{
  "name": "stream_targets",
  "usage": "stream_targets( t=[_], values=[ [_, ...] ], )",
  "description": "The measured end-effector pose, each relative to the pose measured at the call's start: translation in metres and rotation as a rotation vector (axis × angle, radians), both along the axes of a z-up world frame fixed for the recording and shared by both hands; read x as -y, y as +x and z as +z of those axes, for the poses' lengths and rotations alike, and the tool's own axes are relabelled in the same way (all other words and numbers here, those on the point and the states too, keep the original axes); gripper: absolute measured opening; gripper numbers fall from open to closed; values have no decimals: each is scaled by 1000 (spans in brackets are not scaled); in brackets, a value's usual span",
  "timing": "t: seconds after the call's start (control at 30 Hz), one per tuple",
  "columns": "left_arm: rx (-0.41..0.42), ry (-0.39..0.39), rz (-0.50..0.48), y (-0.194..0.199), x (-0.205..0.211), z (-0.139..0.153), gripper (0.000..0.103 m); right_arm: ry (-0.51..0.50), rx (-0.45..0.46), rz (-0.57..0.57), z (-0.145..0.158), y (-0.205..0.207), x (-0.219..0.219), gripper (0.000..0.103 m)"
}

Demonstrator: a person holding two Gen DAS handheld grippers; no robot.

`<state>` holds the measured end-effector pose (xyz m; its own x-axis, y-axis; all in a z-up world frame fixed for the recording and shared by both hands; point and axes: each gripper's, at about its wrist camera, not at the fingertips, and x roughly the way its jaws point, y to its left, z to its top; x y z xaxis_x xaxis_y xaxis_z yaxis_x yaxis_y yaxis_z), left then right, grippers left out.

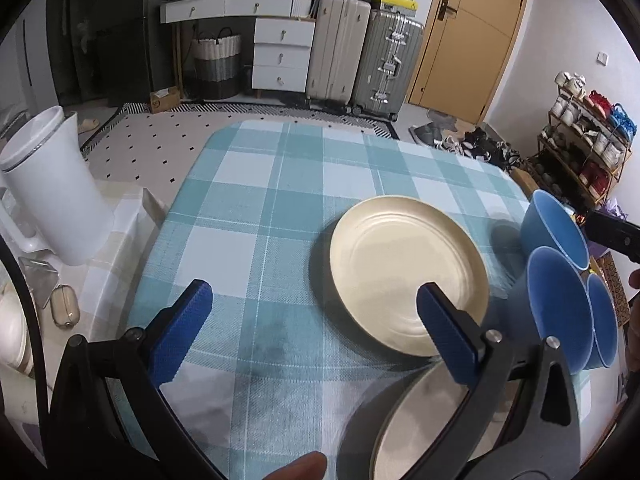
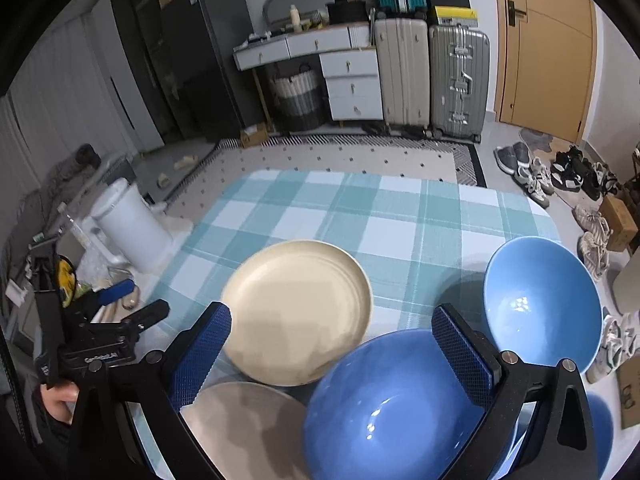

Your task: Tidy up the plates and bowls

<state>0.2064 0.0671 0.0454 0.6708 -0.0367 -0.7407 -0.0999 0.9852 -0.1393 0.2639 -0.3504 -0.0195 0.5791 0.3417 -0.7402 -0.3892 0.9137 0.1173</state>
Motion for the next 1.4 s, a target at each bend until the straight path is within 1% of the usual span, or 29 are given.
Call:
stream_targets(
  t=[0.17, 0.43, 0.6, 0.7, 0.87, 0.93, 1.0, 1.03, 1.1, 1.2, 1.27, 1.3, 1.33, 1.4],
  values=[
    [-42, -12, -3, 20, 3, -19, 102, -42, -81, 1, -23, 29, -1, 102],
    [-88, -14, -5, 40, 4, -42, 102, -100, -159, -5, -50, 63, -7, 102],
    [-119, -20, -9, 52, 4, -55, 102, -133, -196, -11, -65, 79, -12, 102],
    [-138, -12, -2, 59, 4, -64, 102, -153, -233, 5, -78, 88, -16, 102],
    [-167, -23, -7, 70, 7, -76, 102, -195, -296, 22, -96, 99, -23, 99],
    [-175, -21, -6, 73, 9, -80, 102, -198, -327, 29, -103, 105, -25, 96],
    [-182, -21, -9, 76, 9, -83, 102, -211, -329, 25, -107, 107, -26, 91],
    [-184, -20, -9, 77, 9, -84, 102, -215, -333, 29, -109, 109, -27, 90],
    [-189, -20, -9, 79, 10, -86, 102, -215, -349, 35, -114, 112, -28, 83],
    [-198, -18, -9, 83, 10, -90, 102, -218, -362, 45, -120, 114, -30, 80],
    [-204, -24, -13, 84, 11, -93, 99, -219, -357, 51, -122, 116, -31, 79],
    [-204, -27, -15, 84, 11, -93, 96, -218, -358, 50, -124, 117, -32, 72],
    [-206, -27, -18, 84, 12, -94, 93, -217, -363, 51, -125, 117, -32, 69],
    [-216, -26, -28, 85, 13, -97, 83, -230, -366, 57, -128, 117, -34, 63]
  ],
)
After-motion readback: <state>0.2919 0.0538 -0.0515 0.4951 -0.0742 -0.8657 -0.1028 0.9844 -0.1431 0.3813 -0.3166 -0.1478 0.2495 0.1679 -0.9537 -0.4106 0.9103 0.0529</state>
